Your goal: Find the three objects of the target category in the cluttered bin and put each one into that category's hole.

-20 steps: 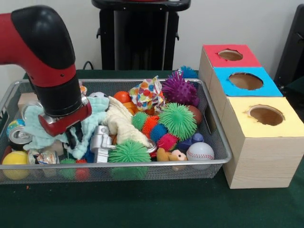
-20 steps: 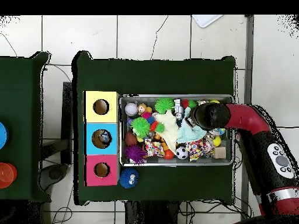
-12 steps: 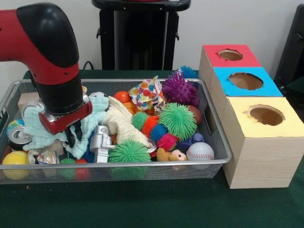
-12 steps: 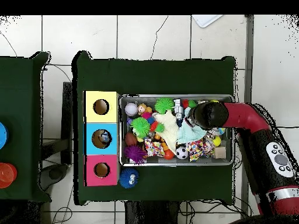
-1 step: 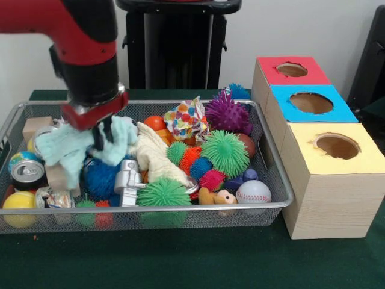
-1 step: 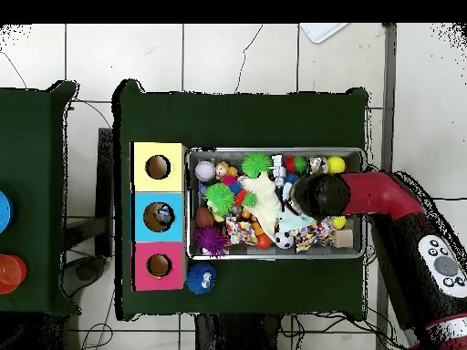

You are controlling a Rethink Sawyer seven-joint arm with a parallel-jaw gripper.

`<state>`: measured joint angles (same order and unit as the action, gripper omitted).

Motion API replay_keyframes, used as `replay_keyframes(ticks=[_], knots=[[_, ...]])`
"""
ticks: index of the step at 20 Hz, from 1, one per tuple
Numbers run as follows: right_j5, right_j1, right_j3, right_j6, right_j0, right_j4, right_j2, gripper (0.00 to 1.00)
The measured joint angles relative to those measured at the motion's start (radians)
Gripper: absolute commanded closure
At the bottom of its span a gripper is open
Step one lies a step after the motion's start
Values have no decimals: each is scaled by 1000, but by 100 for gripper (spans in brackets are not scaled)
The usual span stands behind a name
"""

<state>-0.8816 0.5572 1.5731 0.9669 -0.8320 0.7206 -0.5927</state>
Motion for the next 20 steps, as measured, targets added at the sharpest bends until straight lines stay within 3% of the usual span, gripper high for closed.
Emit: replay_keyframes(ticks=[3, 10, 14, 20], knots=[[2, 111, 133, 38, 63, -78, 44, 100], [66, 233, 319, 172, 191, -213, 113, 100], [133, 263, 399, 274, 263, -281, 149, 100], [171, 267, 455, 383, 340, -358, 193, 100]])
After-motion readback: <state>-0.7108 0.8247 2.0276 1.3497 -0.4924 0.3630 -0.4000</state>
